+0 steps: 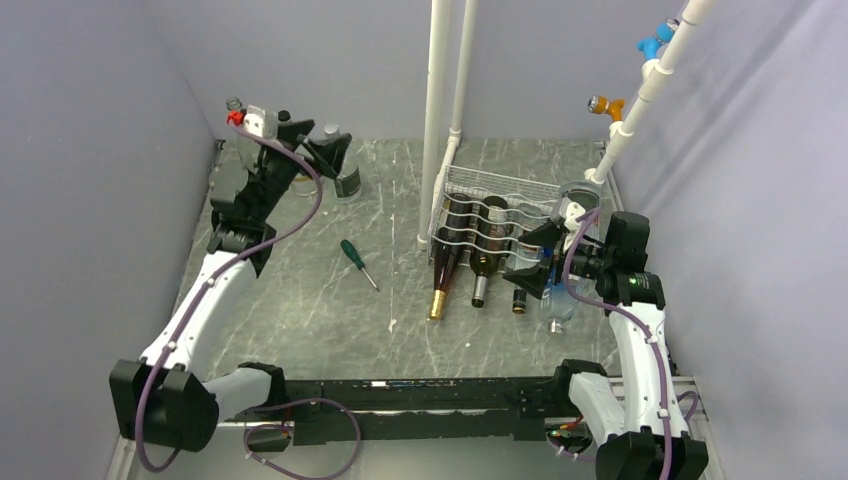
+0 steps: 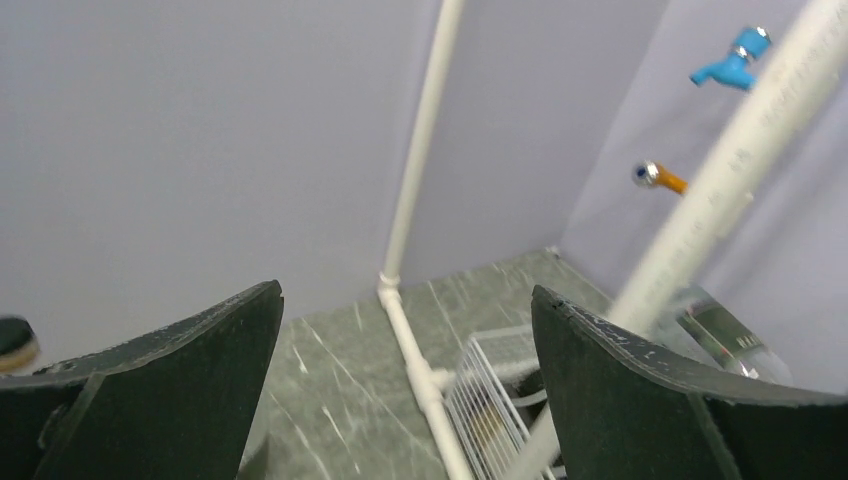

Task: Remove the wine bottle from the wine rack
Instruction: Pick up the wine bottle from the wine rack.

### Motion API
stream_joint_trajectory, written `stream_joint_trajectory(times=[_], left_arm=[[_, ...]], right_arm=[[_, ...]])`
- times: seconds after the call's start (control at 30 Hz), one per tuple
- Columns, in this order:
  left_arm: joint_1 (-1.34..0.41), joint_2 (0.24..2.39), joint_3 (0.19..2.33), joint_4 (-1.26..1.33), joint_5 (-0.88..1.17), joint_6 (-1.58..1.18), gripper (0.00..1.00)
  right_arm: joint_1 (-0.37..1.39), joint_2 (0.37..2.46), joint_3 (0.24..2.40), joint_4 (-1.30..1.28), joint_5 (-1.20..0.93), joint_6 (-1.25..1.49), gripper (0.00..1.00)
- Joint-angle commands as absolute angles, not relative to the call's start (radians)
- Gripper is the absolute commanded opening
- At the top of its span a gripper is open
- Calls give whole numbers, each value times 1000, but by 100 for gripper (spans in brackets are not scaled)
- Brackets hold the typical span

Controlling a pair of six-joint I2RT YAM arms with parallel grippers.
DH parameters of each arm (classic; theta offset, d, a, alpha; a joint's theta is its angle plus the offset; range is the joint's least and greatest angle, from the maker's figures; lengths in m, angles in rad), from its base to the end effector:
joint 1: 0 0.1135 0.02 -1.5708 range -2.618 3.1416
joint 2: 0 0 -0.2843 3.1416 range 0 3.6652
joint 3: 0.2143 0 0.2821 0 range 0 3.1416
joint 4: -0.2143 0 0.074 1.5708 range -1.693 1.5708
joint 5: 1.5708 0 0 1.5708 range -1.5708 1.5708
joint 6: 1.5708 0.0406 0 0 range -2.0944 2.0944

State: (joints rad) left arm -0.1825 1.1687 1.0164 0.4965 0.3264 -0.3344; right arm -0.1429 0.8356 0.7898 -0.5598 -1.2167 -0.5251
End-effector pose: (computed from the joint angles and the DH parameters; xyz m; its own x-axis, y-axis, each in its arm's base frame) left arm 0.2889 -0.0666 0.4306 0.1596 -0.3456 -0.9247 0.5517 0.8080 -0.2067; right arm 0.1834 0.0121 0.3215 -0.1297 -0.1569 -0.9791 -0.9002 0.4326 0.0499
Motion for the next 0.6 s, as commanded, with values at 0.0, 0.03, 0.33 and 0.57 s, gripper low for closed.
stream_joint_trajectory(times=[0.0,0.03,0.33,0.57], left_arm=[[-178,1058,921,411,428,-378,100],[-178,1035,902,397,440,-364,100],[-249,868,745,268,514,-182,100],[-391,774,663,197,445,7,100]], right_arm=[[-141,835,790,-556,-1213,-567,100],[-141,837,791,-559,-1209,-572,100],[-167,853,806,-642,-1235,-674,100],[-202,869,814,-704,-1272,-756,100]])
